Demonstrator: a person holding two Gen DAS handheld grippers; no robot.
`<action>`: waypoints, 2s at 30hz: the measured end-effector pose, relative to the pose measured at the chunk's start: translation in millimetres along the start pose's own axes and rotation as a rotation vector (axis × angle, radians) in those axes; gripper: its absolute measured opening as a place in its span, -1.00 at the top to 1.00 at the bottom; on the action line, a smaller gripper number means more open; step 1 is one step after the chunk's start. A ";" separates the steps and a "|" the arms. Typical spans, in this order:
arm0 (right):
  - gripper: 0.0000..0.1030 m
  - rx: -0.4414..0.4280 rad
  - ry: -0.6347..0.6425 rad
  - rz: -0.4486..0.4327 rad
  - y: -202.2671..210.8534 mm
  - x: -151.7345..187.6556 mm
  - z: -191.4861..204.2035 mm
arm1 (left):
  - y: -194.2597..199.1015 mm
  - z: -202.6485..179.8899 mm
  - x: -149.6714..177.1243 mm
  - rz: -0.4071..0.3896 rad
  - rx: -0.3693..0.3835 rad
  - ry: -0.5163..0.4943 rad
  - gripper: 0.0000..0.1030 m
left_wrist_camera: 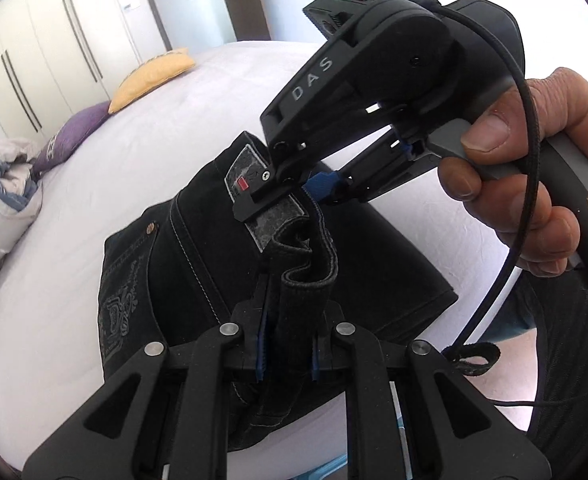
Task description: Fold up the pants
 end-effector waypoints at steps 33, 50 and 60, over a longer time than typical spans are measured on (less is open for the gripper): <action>0.69 0.002 -0.026 -0.111 28.5 -6.4 -70.3 | -54.0 -60.3 12.8 0.029 -0.065 -0.232 0.64; 0.41 -0.227 0.021 -0.192 82.7 7.0 -14.9 | -6.3 102.9 13.1 -0.020 0.180 0.217 -0.62; 1.00 -0.185 -0.135 -0.013 22.0 53.6 -69.1 | -58.0 106.0 55.9 0.057 0.272 0.292 -0.58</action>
Point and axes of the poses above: each gripper's, at about its wrist camera, not at the fingertips, and y roughly against the way its jaws point, z to its left, x to its underside, the point moved 5 cm from there along -y, roughly the way its jaws point, and after that the axes turned 6 degrees about z, right-handed, at the moved point
